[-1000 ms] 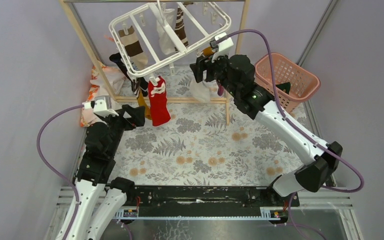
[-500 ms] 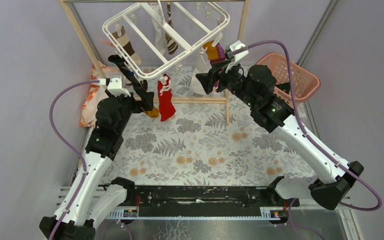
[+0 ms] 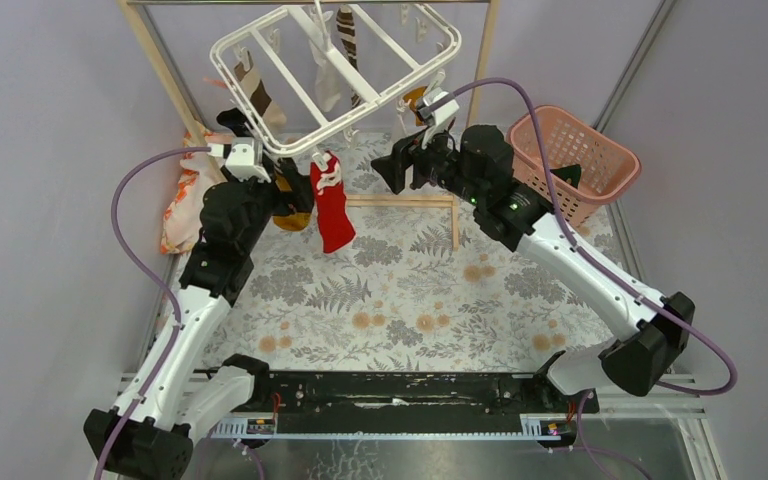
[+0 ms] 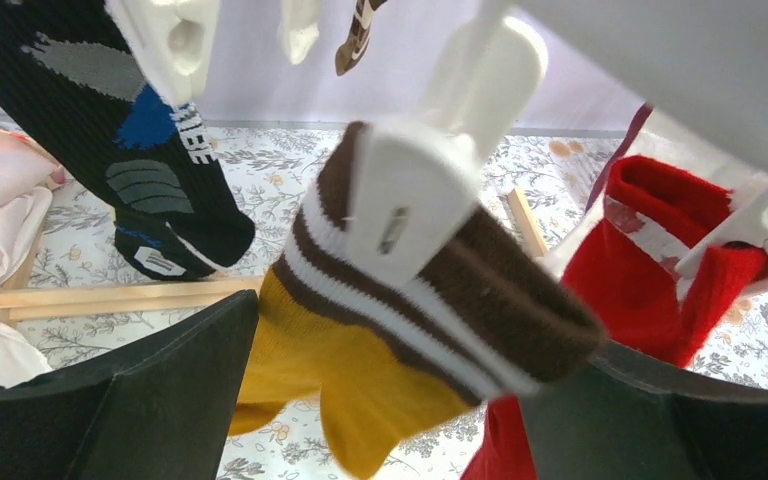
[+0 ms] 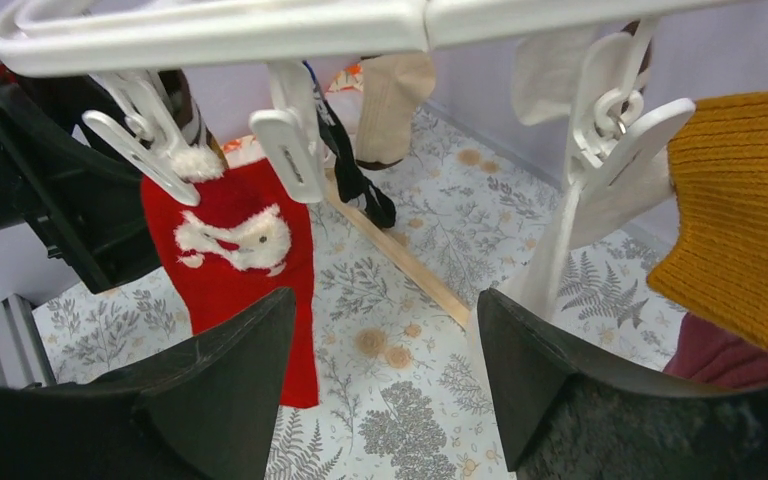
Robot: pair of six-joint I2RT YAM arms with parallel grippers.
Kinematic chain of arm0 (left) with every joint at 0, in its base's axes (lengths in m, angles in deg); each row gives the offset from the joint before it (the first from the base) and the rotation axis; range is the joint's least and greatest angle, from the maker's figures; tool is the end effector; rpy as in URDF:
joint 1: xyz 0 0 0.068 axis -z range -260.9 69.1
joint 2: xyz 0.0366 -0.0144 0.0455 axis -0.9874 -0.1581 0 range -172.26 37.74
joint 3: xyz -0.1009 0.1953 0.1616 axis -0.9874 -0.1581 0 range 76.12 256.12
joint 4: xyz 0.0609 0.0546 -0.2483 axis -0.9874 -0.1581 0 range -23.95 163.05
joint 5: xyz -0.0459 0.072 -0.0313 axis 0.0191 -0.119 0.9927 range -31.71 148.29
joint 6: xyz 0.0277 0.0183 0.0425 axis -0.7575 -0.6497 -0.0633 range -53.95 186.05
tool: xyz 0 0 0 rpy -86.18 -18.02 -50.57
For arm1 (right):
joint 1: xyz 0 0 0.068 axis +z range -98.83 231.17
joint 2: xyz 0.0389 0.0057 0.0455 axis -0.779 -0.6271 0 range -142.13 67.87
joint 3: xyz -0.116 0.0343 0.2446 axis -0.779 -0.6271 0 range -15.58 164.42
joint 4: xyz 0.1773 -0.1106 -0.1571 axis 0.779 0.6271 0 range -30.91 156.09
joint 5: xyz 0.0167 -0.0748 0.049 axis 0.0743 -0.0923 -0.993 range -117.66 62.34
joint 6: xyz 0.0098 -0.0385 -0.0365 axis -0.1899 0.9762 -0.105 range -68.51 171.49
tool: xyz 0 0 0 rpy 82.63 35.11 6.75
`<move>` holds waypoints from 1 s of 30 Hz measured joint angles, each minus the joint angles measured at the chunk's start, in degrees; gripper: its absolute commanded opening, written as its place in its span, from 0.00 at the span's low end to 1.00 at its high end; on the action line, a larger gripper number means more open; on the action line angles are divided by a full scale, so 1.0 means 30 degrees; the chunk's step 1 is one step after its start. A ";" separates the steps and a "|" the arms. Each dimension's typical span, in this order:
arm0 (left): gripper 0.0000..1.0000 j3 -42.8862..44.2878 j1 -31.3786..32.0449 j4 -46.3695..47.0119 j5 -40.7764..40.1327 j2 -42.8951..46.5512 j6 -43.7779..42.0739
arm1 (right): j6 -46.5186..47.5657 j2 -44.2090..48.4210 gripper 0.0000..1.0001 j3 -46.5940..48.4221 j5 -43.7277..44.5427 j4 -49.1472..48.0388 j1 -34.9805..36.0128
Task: Clip the socks to the hanger
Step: Open the clamp at the hanger.
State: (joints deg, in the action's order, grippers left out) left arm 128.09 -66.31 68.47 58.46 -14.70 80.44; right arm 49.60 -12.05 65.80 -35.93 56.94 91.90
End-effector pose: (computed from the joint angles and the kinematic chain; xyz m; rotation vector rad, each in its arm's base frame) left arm 0.2067 -0.0540 0.3710 0.0052 1.6736 -0.3858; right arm 0.2439 0.2167 0.4466 -0.6258 1.4176 0.7022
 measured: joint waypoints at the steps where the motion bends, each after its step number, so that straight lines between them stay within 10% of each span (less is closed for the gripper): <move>1: 0.99 0.0000 0.0000 0.0095 0.0058 -0.0080 0.0000 | 0.0000 -0.0270 0.73 0.0073 -0.0058 0.0007 0.0015; 30: 0.99 -0.0437 0.0000 0.1552 0.2463 -0.0328 0.0648 | -0.1770 -0.0182 0.68 0.1078 -0.3169 -0.1290 0.1974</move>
State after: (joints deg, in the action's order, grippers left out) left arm 126.78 -66.31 73.13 65.85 -15.68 82.39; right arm 44.29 -12.60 69.04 -45.44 53.07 97.82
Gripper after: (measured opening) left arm 0.986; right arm 0.694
